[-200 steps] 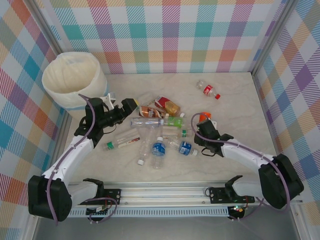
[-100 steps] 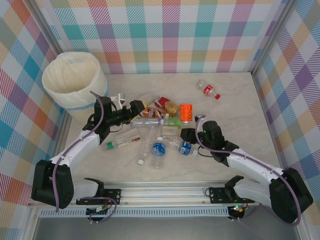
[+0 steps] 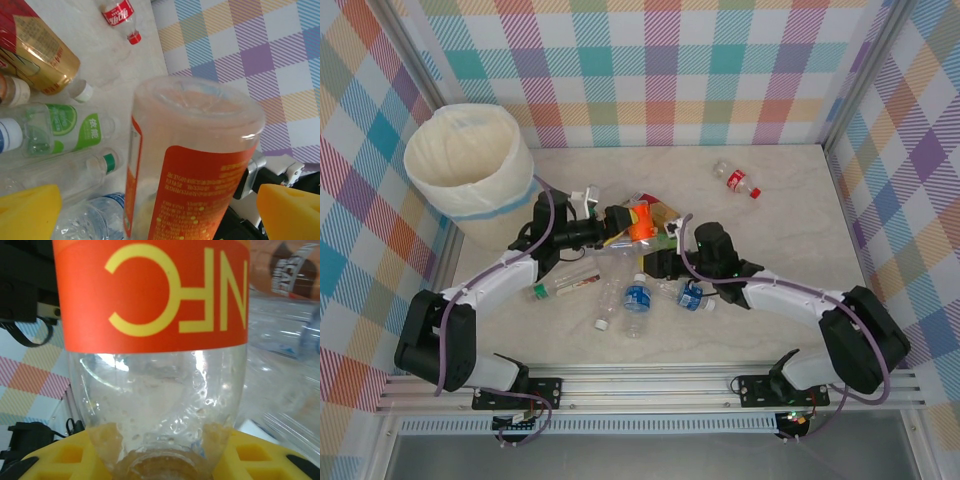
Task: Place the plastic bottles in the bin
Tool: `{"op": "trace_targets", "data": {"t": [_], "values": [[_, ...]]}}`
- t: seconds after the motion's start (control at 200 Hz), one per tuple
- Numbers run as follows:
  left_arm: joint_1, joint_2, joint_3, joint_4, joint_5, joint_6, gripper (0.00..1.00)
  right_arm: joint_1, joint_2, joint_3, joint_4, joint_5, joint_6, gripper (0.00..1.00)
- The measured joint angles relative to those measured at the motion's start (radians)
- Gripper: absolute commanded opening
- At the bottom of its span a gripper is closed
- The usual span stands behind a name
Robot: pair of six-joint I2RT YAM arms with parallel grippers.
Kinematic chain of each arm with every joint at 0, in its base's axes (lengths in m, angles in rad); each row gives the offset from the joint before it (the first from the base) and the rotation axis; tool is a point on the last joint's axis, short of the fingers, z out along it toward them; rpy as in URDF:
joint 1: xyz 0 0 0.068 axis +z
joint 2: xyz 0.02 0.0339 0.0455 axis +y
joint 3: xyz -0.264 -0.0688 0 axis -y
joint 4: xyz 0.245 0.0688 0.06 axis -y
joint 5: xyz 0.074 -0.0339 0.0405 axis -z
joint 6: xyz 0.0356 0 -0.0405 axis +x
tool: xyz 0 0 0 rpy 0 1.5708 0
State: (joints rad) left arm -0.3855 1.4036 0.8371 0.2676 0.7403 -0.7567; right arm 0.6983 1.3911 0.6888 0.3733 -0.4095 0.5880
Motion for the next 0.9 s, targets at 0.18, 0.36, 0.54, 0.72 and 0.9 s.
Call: {"op": "trace_targets", "data": {"t": [0.18,0.36,0.54,0.72,0.9], "values": [[-0.012,0.005,0.011,0.001,0.0,0.01,0.98,0.019,0.037,0.036,0.007,-0.056,0.002,0.0],[-0.013,0.003,0.011,-0.003,-0.036,0.014,0.8,0.023,0.039,0.041,0.003,-0.094,0.002,0.0],[-0.013,0.002,0.011,0.005,-0.038,0.023,0.61,0.022,0.068,0.087,-0.045,-0.152,0.002,0.05],[-0.013,0.002,0.011,-0.002,-0.044,0.024,0.51,0.02,0.087,0.117,-0.087,-0.178,-0.002,0.17],[-0.013,0.002,0.011,-0.005,-0.05,0.025,0.47,0.021,0.085,0.122,-0.105,-0.168,-0.013,0.46]]}}
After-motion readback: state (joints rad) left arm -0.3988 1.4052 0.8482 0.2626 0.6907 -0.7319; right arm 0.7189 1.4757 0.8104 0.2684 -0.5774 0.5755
